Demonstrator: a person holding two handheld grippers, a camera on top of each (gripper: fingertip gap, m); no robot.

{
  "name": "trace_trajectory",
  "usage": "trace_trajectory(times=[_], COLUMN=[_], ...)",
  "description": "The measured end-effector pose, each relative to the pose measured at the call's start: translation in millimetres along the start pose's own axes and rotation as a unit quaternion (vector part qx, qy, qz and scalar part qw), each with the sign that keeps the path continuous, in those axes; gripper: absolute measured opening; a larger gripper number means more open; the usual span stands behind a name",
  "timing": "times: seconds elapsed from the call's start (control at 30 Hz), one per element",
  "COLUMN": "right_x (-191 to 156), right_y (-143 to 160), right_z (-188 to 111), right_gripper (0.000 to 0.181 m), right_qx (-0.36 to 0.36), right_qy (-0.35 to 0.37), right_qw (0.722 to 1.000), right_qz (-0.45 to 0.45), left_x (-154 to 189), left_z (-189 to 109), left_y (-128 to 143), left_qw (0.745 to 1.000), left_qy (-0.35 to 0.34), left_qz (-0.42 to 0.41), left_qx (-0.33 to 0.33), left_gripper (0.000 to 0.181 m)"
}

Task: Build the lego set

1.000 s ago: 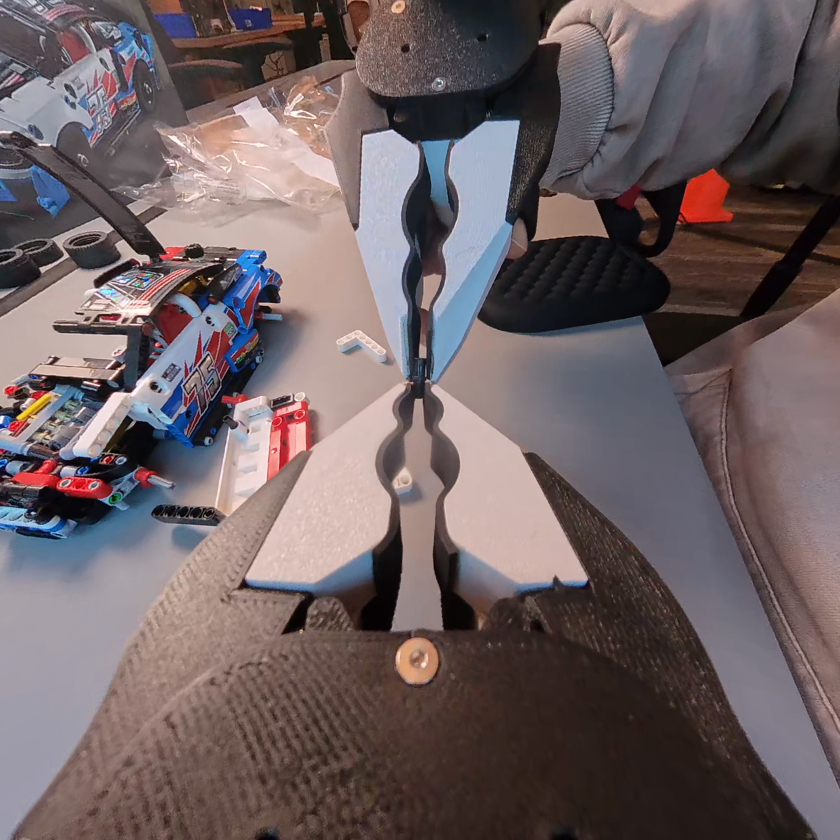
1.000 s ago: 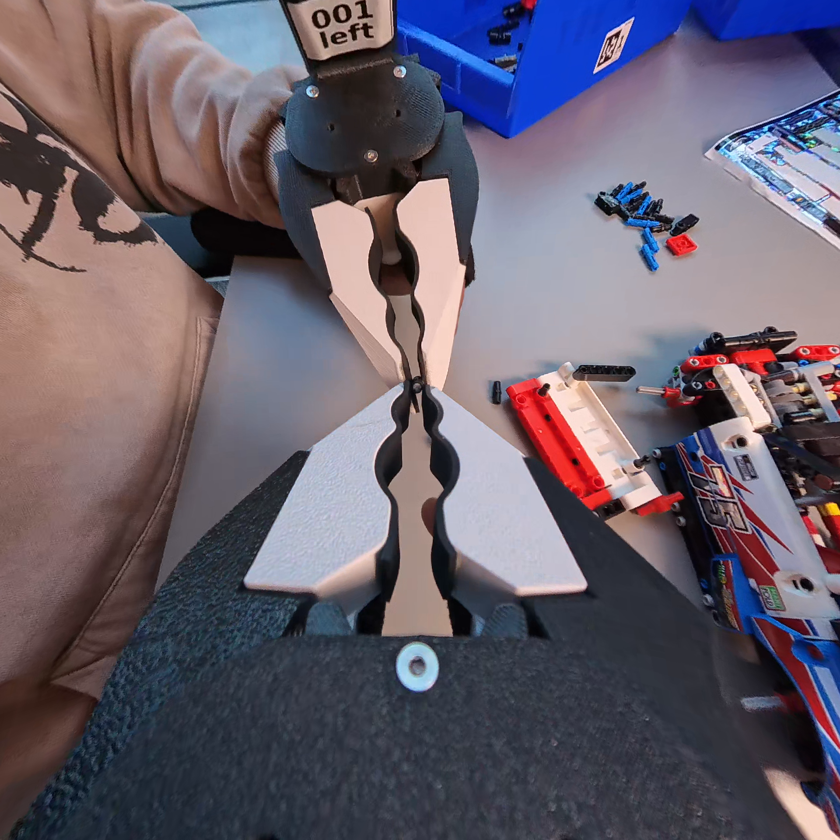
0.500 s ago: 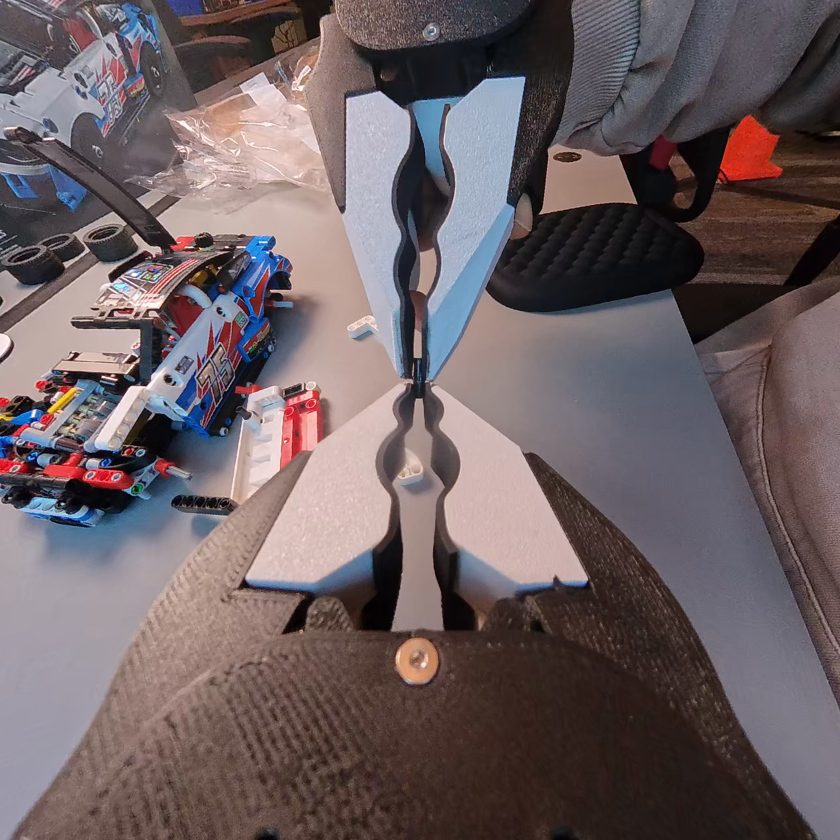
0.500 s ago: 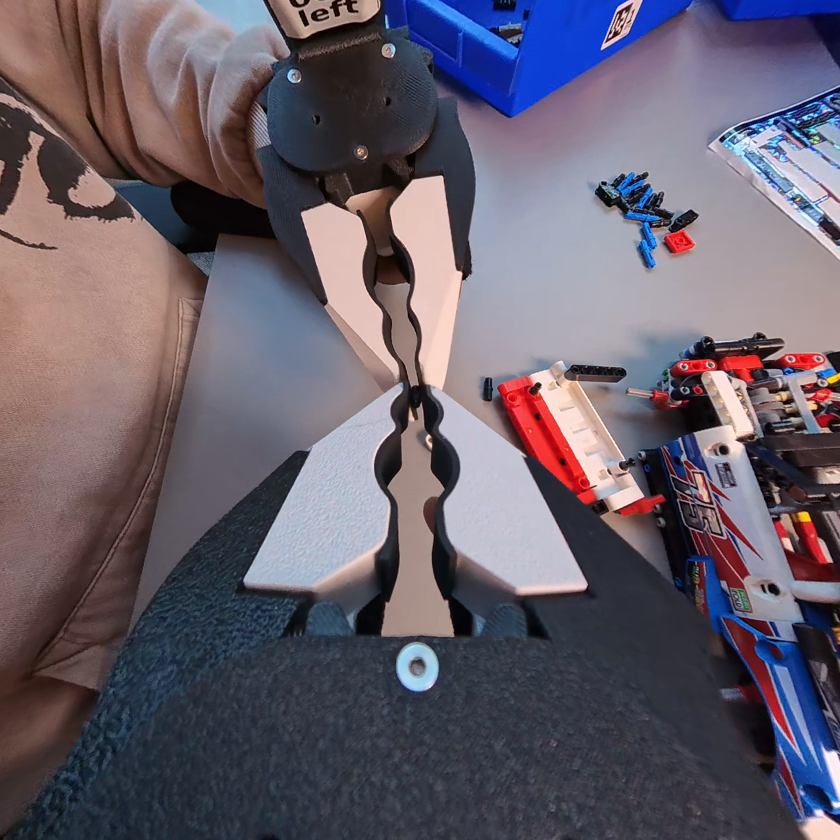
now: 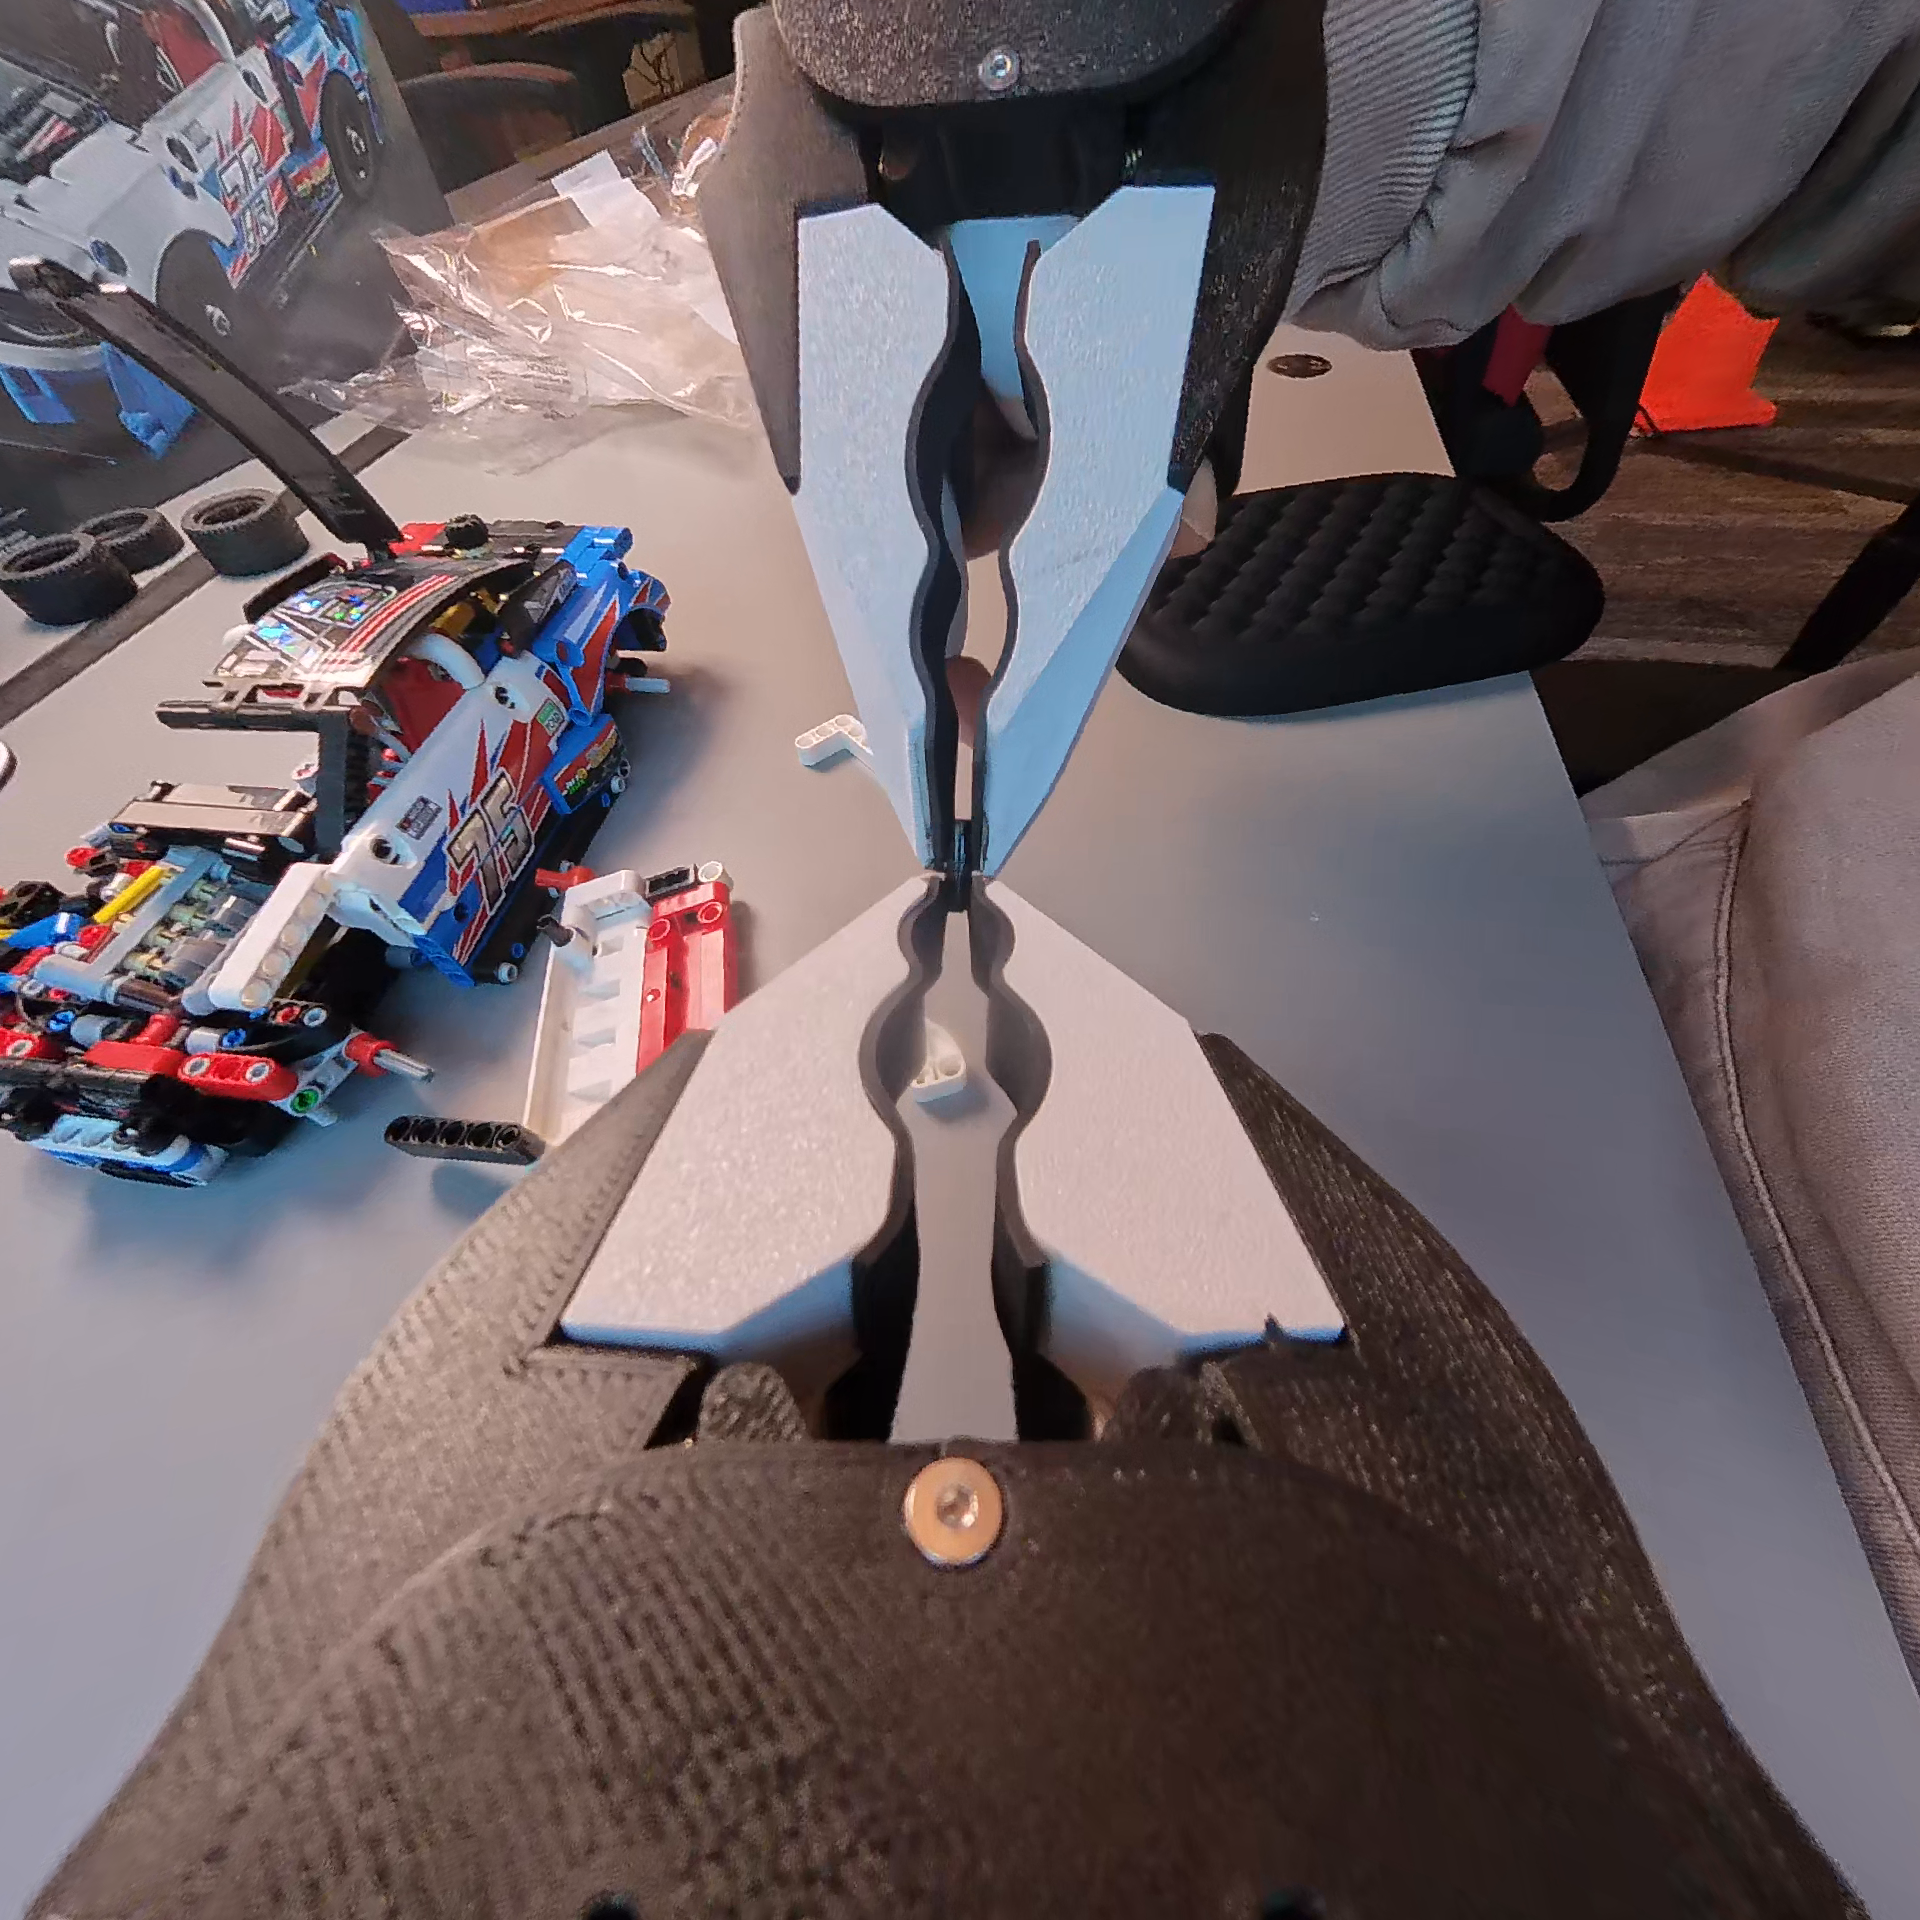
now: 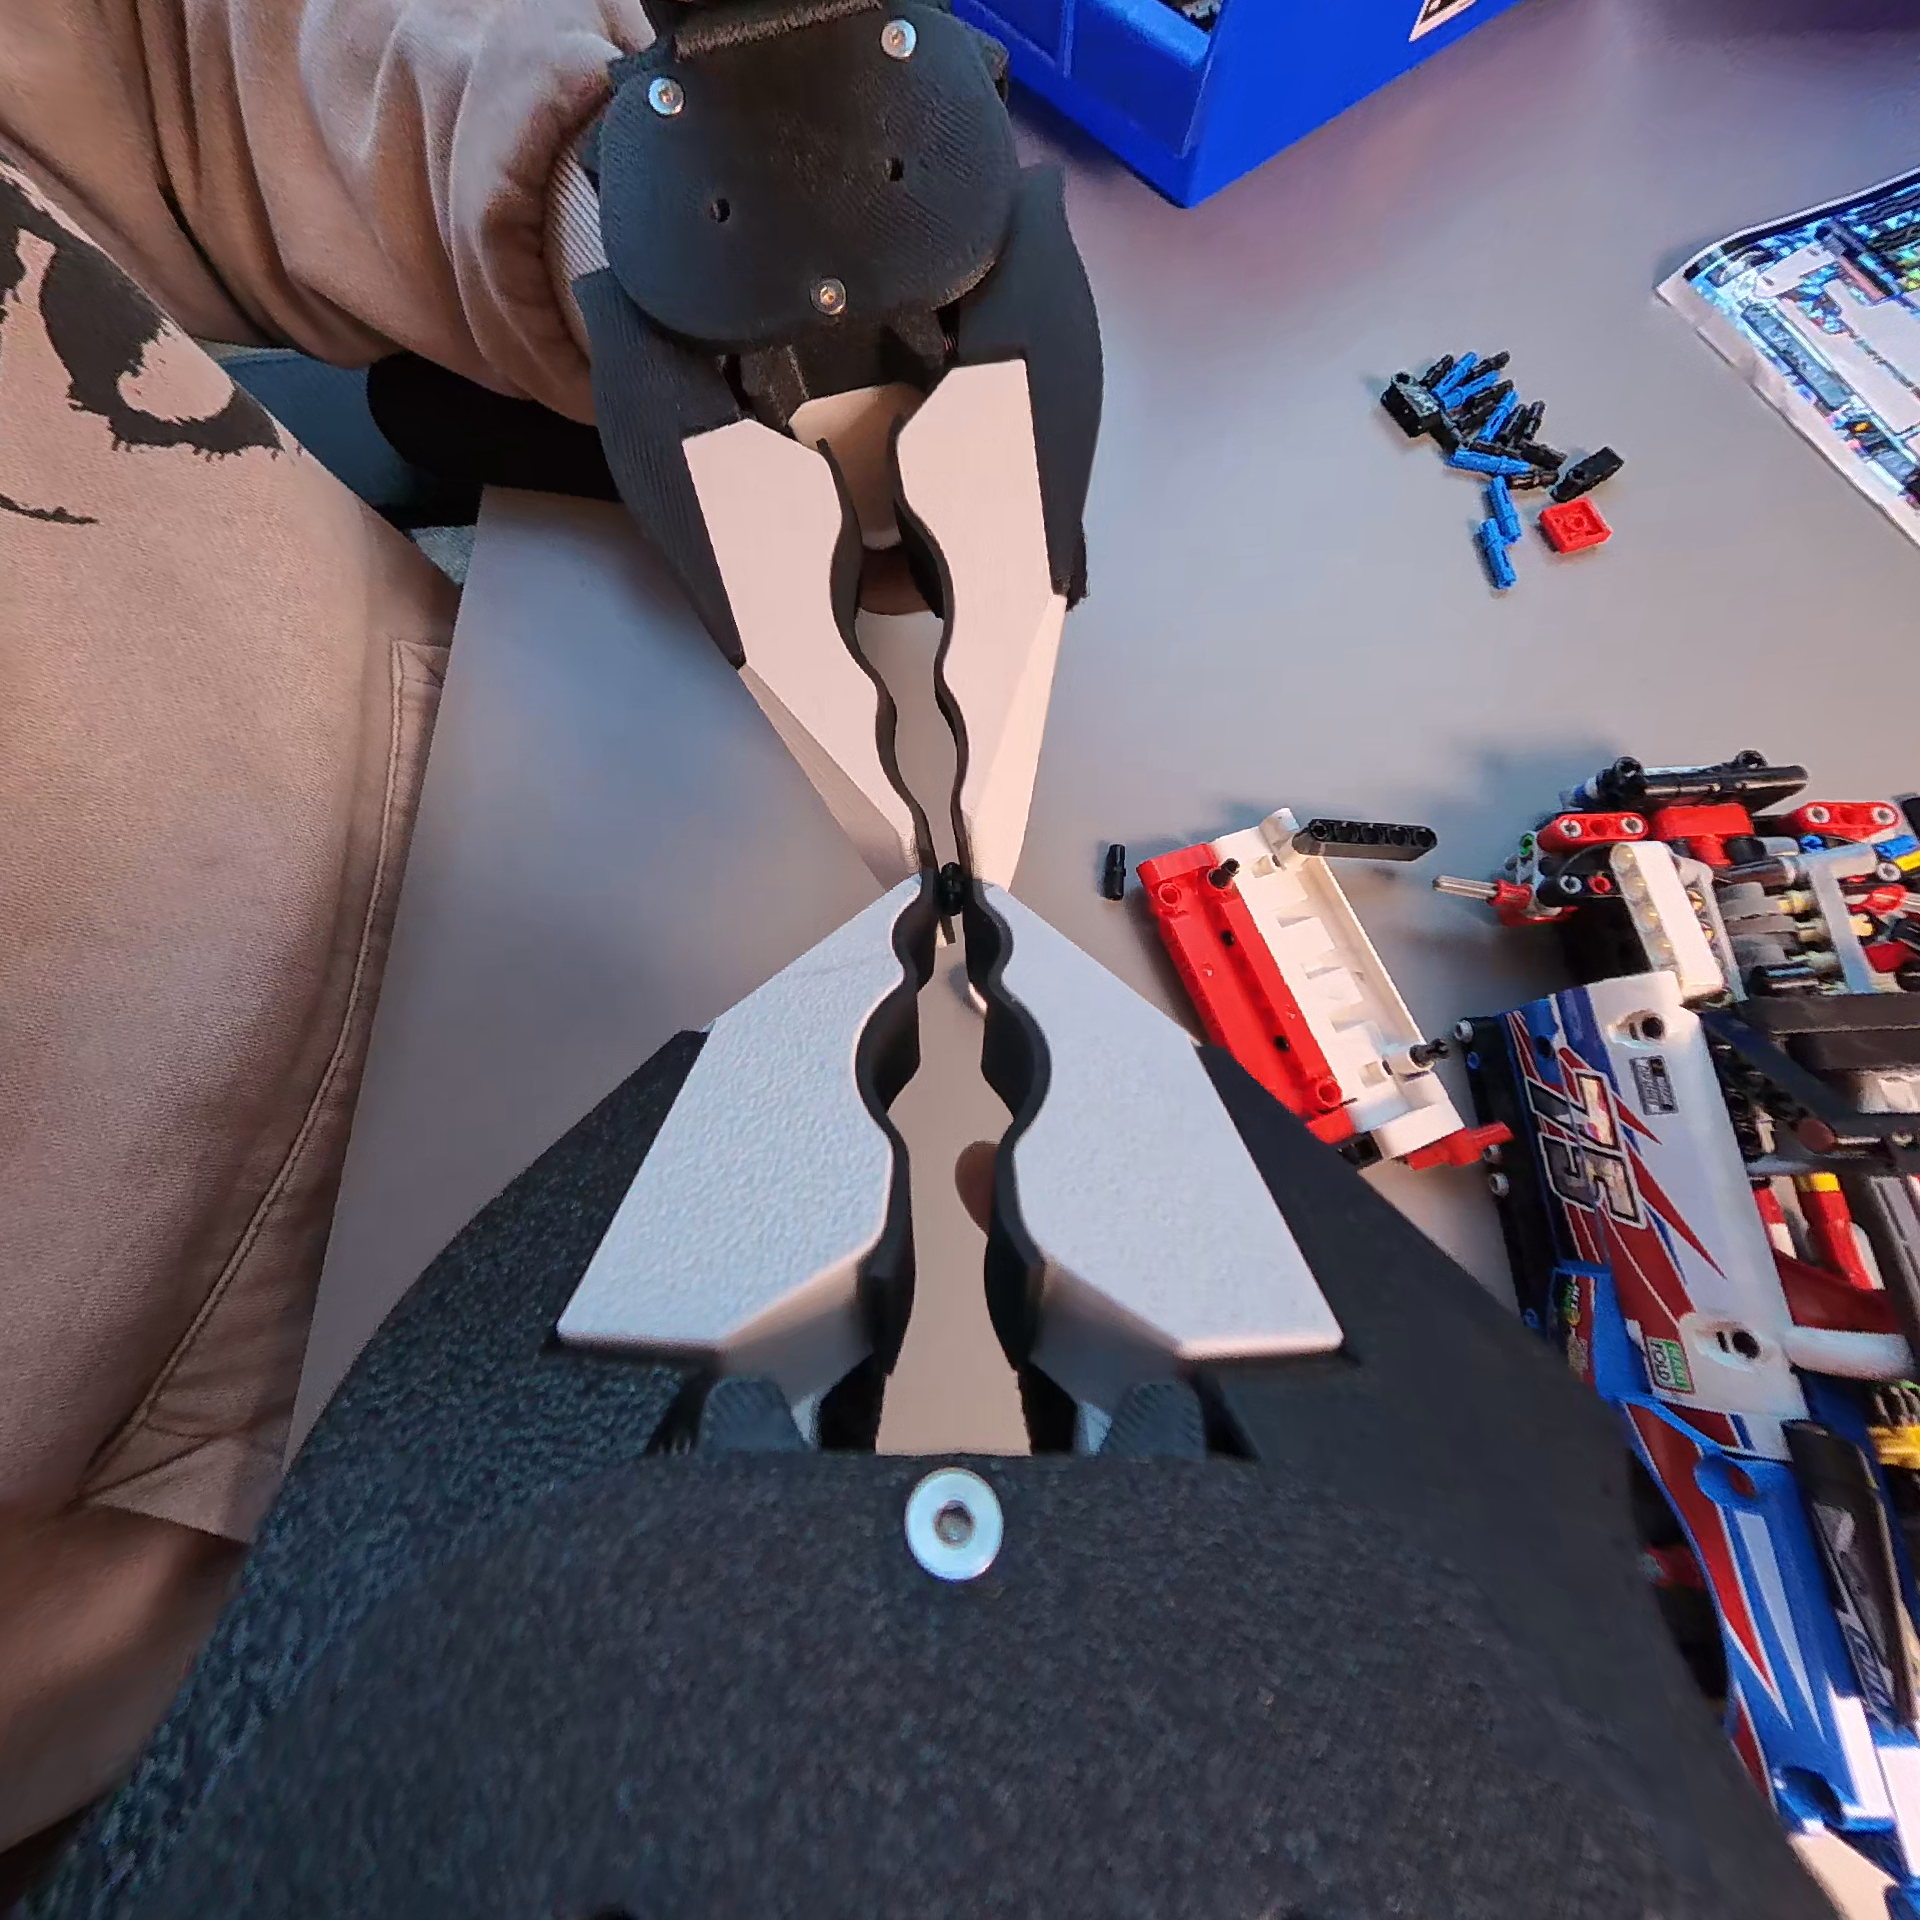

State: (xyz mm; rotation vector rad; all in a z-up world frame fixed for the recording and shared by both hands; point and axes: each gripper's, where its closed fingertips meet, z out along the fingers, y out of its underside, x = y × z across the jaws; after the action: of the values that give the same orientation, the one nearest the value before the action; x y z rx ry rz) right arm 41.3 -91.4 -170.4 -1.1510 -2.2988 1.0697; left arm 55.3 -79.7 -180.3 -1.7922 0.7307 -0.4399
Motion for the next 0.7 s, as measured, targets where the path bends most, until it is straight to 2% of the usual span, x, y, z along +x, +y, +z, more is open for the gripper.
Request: trace_trajectory(times=[0.07,0.13,0.2,0.33,0.43,0.6,0.7], right_x=[3,12,21,23,21,18,19], right_y=[4,12,27,44,52,57,58], right_z=[2,2,5,22,30,36,37], right_gripper=[0.001,0.001,0.001,0.001,0.001,0.002,0.002], right_qx=[-0.021,-0.058,-0.117,-0.186,-0.222,-0.249,-0.257], right_qy=[0.005,0.019,0.028,0.020,0.010,-0.004,-0.005], right_qw=[1.000,0.998,0.993,0.981,0.974,0.966,0.964], right_qz=[0.002,0.005,0.017,0.047,0.056,0.062,0.063], left_x=[-2,-8,-10,-8,-9,-12,-13], left_z=[2,4,7,16,20,20,20], left_y=[7,27,47,63,63,63,63], left_qw=[0.999,0.996,0.991,0.985,0.983,0.982,0.982], left_qy=[0.006,0.001,-0.005,-0.024,-0.038,-0.049,-0.050], left_qz=[-0.034,-0.058,-0.059,-0.024,0.006,0.020,0.024], left_qx=[-0.017,-0.073,-0.124,-0.171,-0.177,-0.179,-0.179], left_gripper=[0.023,0.041,0.048,0.041,0.029,0.014,0.014])
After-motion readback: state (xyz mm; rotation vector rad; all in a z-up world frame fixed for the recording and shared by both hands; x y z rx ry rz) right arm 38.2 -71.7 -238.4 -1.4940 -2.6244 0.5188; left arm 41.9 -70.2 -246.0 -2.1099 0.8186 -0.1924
